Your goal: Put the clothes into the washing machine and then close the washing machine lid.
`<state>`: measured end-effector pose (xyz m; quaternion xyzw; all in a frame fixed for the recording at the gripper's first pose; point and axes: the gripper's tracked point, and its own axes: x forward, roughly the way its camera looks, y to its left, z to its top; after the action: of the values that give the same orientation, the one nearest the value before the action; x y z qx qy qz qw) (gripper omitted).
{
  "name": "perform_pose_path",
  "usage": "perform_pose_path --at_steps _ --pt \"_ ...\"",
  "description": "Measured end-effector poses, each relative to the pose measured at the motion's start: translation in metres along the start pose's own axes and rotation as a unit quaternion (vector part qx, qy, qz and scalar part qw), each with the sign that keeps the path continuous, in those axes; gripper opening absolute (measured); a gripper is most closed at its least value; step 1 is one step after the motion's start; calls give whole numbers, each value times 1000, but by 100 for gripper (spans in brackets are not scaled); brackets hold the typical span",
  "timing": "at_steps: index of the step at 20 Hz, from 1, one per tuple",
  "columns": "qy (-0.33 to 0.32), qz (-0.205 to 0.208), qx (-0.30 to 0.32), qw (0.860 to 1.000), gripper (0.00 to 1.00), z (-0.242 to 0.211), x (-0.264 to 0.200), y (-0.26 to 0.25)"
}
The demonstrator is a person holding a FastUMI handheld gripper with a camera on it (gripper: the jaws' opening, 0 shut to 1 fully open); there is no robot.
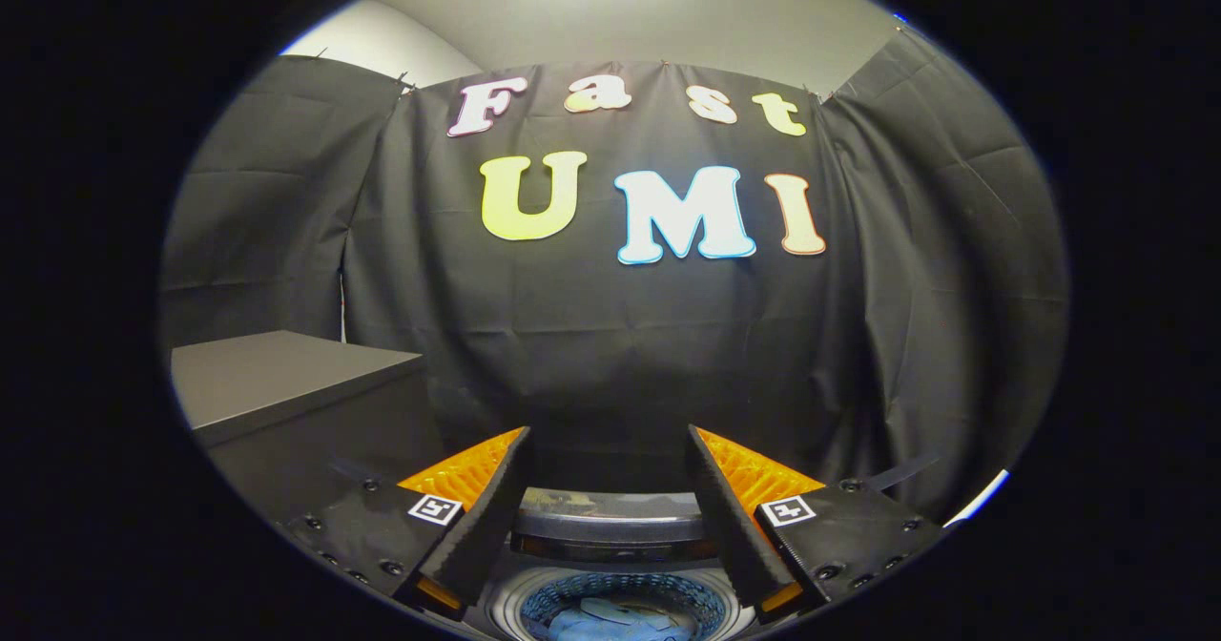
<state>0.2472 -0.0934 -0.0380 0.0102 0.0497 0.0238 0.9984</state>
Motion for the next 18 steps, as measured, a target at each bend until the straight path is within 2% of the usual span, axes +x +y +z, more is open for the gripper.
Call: perform_pose_path --at_steps 11,14,18 --pt "60 -7 20 998 98 -69 -44 -5" --pt "56 -6 25 998 98 -66 -52 -1" --pt "37 -6 22 999 98 -39 -66 4"
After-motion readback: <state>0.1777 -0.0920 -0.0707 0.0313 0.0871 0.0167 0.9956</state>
